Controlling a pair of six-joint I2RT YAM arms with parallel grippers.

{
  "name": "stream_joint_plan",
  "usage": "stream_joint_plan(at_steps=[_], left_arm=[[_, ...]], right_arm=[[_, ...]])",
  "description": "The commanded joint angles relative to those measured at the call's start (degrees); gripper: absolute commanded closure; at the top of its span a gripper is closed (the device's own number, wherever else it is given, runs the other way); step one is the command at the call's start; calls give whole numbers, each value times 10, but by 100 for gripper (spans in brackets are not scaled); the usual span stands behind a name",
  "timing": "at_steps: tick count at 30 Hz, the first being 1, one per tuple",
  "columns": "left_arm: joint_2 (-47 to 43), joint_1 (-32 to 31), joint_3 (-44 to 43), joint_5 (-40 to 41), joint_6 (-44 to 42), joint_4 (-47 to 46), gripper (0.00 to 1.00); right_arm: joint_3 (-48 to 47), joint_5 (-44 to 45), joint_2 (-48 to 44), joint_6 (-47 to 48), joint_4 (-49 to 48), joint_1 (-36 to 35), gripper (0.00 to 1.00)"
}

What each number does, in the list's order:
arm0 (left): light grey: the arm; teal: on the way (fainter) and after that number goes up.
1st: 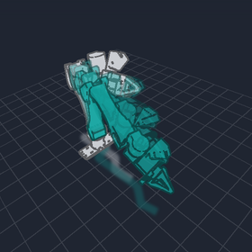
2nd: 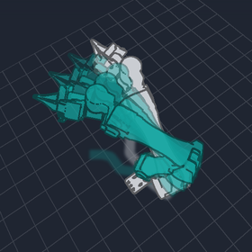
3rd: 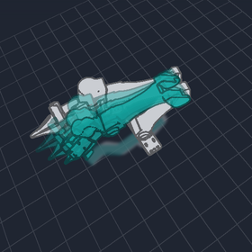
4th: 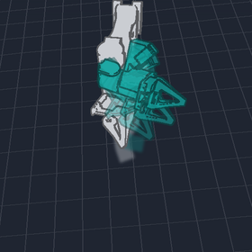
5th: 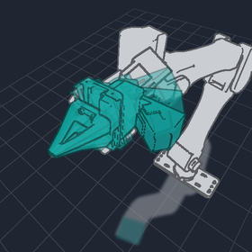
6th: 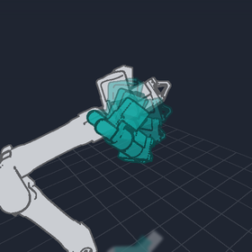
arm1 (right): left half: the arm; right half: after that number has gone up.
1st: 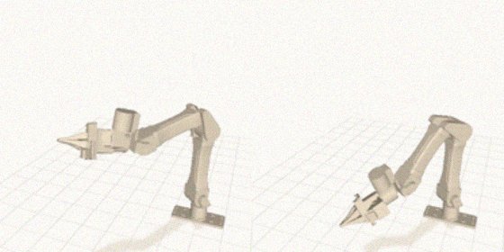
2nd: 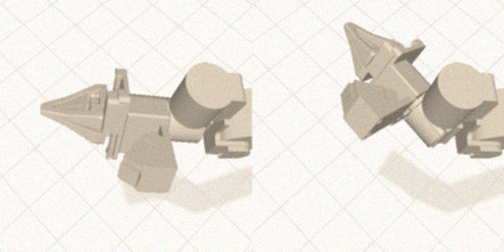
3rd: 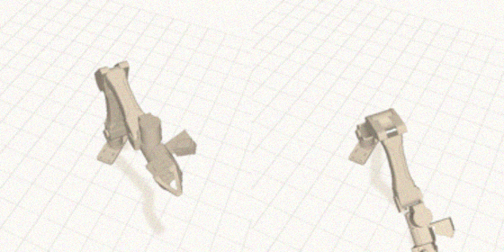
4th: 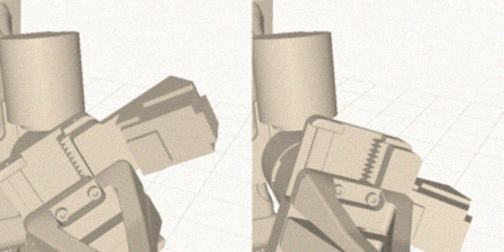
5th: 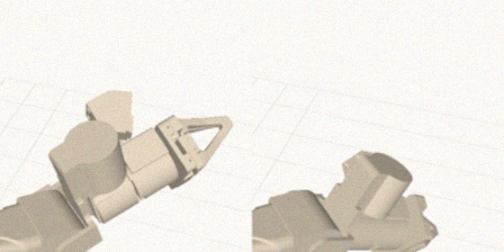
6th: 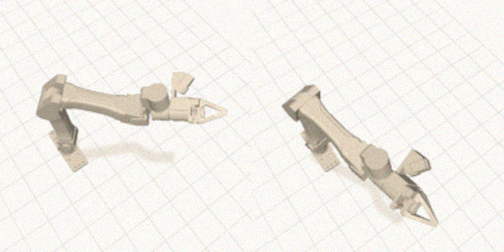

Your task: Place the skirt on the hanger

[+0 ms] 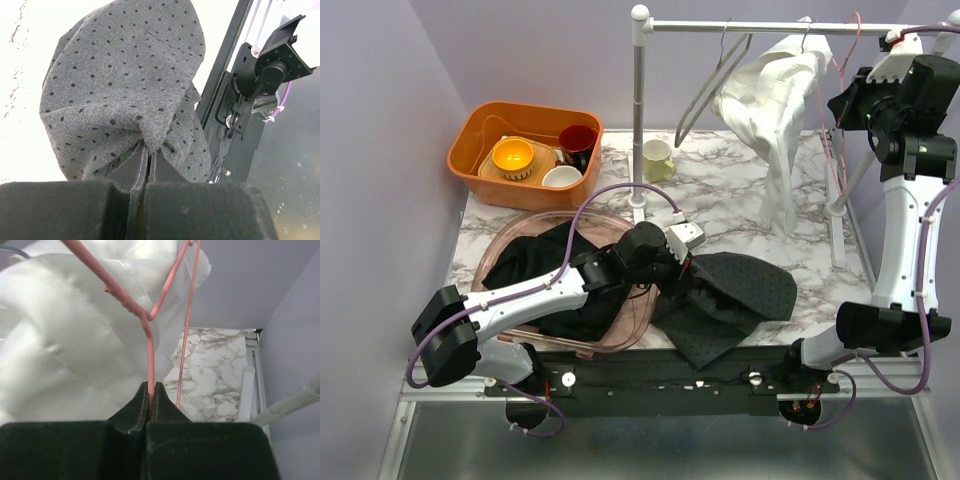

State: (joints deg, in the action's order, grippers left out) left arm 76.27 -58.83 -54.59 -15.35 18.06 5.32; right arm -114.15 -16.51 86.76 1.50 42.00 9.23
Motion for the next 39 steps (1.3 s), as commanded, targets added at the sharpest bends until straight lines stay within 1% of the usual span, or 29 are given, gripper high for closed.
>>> stream_joint_plan(at_steps=[1, 5, 8, 9, 11, 12, 14, 15, 16, 18, 19, 21, 24, 26, 27, 30, 35, 37, 39], left_arm=[[-17, 3, -10, -18, 8, -8, 100], [-18, 3, -15, -18, 9, -4, 100], [-17, 5, -20, -16, 8, 5, 100], [-18, 6, -23, -16, 7, 7, 100], [-18, 7, -25, -13, 7, 15, 100], [-20, 7, -27, -12, 6, 19, 100], [-19, 11, -31, -6, 7, 29, 100], [-17, 12, -34, -4, 7, 32, 100], [-17, 13, -35, -4, 7, 36, 100], [-15, 16, -38, -2, 12, 43, 100], [-14, 18, -38, -1, 14, 46, 100], [-11, 20, -40, 0, 21, 53, 100], [-5, 25, -46, 13, 27, 71, 100], [-4, 29, -47, 27, 38, 82, 100], [-2, 32, -45, 36, 42, 85, 100], [7, 55, -46, 38, 60, 85, 100], [44, 92, -70, 17, 83, 77, 100], [62, 99, -82, 9, 92, 67, 100], [75, 105, -87, 1, 96, 60, 100]], right_arm=[[16, 16, -76, 21, -50, 3, 99], [64, 15, -135, 31, -58, 8, 99], [108, 18, -171, 45, -43, 10, 99], [140, 24, -205, 56, -43, 10, 99], [170, 30, -245, 67, -37, 11, 99], [189, 35, -286, 75, -28, 11, 99], [226, 40, -332, 94, -12, 11, 100], [238, 46, -354, 107, 6, 11, 99], [261, 46, -404, 112, 16, 11, 99], [280, 50, -453, 123, 47, 11, 99], [288, 49, -494, 133, 60, 11, 99], [306, 44, -534, 141, 96, 11, 99], [324, -3, -596, 165, 151, 18, 99], [345, -68, -633, 199, 177, 25, 100], [359, -88, -643, 210, 186, 25, 99], [360, -154, -664, 242, 222, 25, 99], [315, -279, -659, 273, 273, 24, 99], [313, -318, -655, 285, 299, 24, 99], [331, -354, -651, 300, 326, 23, 99]])
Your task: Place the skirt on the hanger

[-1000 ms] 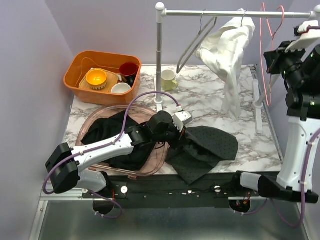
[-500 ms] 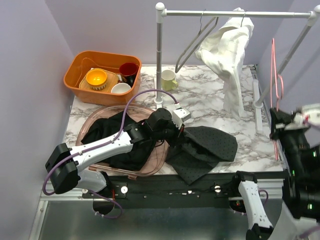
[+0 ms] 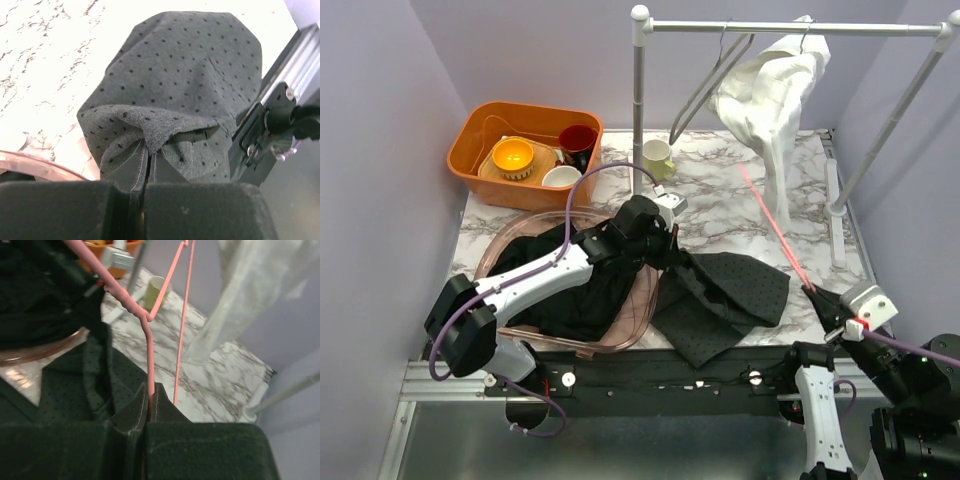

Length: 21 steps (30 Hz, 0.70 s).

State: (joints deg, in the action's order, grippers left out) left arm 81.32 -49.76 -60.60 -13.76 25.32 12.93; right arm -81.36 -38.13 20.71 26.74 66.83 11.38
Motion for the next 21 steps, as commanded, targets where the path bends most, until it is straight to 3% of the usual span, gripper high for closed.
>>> stream_joint_plan(at_steps=[1, 8, 21], left_arm=[[28, 17, -34, -18, 23, -15, 100], [35, 32, -43, -29, 14, -12, 100], [31, 80, -22, 1, 38, -17, 100]], right_arm=[[17, -169, 13, 59, 83, 1, 99], [117, -229, 63, 167, 149, 1, 99], [105, -151, 154, 280, 206, 2, 100]])
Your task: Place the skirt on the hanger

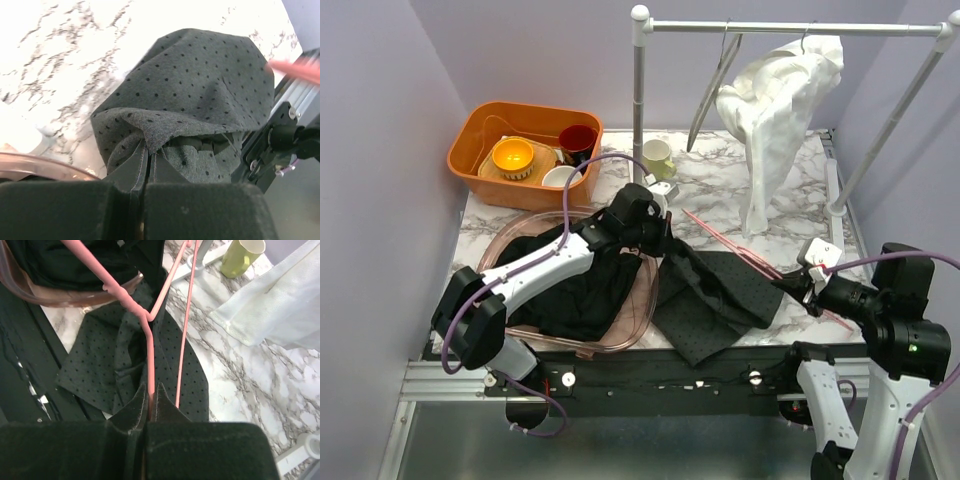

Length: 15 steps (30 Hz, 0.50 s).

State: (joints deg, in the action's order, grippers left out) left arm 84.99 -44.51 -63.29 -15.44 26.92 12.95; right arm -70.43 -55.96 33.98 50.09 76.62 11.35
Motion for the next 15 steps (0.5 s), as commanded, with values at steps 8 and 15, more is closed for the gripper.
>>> stream_joint_plan(at_steps=[8, 15], left_arm=[[20, 70, -17, 8, 72, -62, 100], [57, 74, -66, -13, 68, -47, 100]], right_arm=[[45, 7, 60, 67, 108, -5, 99], [47, -5, 101, 74, 107, -17, 100]])
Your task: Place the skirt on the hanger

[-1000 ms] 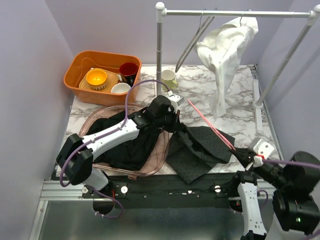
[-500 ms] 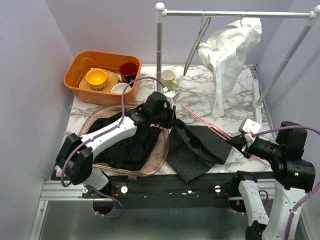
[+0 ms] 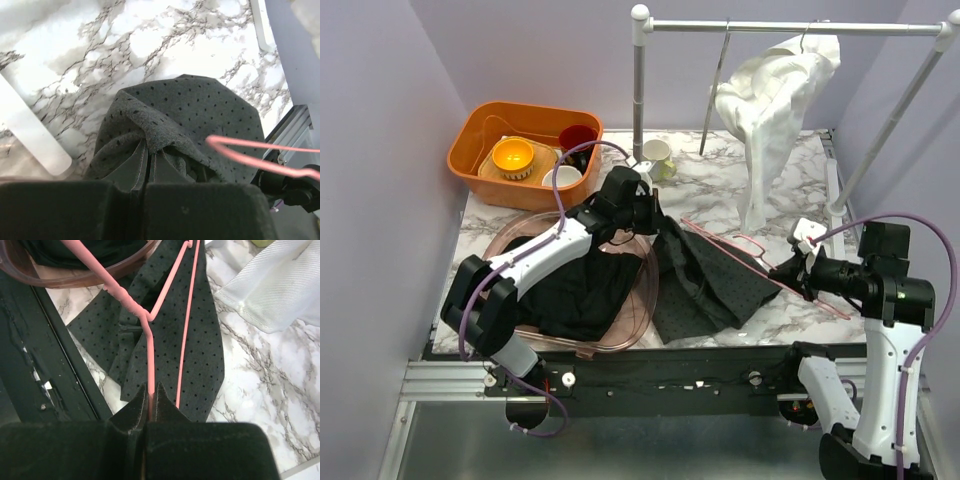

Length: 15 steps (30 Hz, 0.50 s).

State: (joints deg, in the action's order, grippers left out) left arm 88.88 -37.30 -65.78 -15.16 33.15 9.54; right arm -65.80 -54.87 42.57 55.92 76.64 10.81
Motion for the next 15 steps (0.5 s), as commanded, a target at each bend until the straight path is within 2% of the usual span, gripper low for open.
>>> stream_joint_plan(at_steps=[1, 9, 15], left_arm=[[21, 2, -51, -15, 5, -10, 100], [47, 5, -91, -14, -6, 13, 100], [38, 6, -101, -8, -13, 28, 100]], right_arm=[[3, -19, 29, 17, 108, -15, 99], [-3, -30, 74, 8, 107, -48, 99], [0, 50, 74, -96, 17, -64, 99]])
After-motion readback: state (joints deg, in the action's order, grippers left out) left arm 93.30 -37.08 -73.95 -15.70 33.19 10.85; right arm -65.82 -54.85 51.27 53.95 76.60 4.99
